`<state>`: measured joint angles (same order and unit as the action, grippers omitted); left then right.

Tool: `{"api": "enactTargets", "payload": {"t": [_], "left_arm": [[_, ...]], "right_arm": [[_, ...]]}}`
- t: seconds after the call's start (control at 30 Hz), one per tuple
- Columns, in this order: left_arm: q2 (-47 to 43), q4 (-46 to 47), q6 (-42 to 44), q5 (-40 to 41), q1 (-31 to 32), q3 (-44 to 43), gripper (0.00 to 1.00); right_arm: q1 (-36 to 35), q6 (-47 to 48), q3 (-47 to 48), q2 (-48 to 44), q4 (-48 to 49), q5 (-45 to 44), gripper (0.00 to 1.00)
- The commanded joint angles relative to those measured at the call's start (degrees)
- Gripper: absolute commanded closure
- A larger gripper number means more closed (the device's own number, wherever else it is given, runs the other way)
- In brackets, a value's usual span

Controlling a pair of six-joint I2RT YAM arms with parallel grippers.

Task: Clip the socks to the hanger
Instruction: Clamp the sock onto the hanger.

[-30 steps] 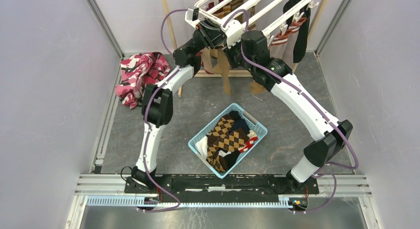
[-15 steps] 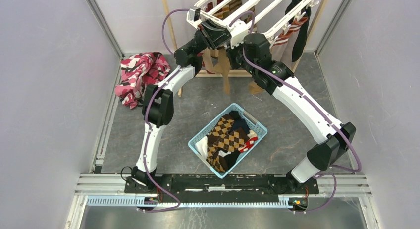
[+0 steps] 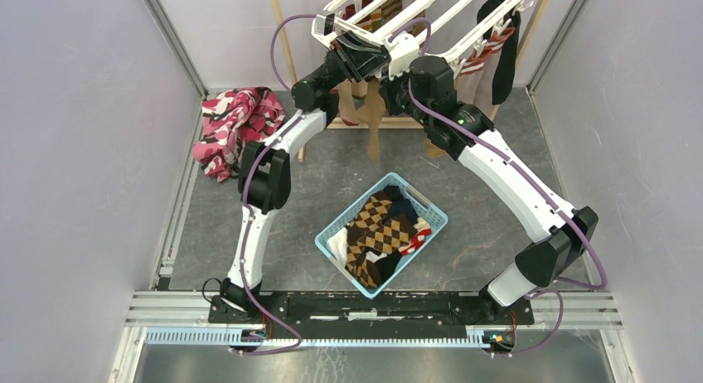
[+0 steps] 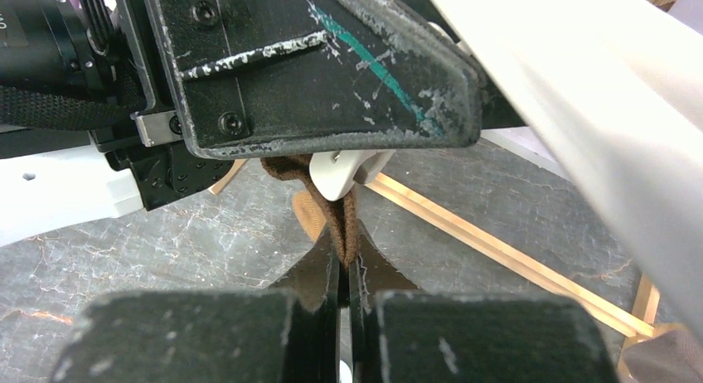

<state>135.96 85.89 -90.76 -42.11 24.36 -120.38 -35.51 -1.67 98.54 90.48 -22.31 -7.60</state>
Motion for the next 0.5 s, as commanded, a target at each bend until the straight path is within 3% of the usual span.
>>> {"api": "enactTargets", "payload": {"t": [0.0,0.47], "left_arm": [[-1.0,13.7,1.5,-3.4,-1.2,-1.6,0.86],[-0.8,13.7,2.3,-3.5,-1.1,-1.5,0.86]], "right_arm": [[2.6,-2.7,2.9,-2.7,7.5,-2.7,1.0],[3.1,-3.2,2.4,-3.7,8.3,3.8,1.0]]}}
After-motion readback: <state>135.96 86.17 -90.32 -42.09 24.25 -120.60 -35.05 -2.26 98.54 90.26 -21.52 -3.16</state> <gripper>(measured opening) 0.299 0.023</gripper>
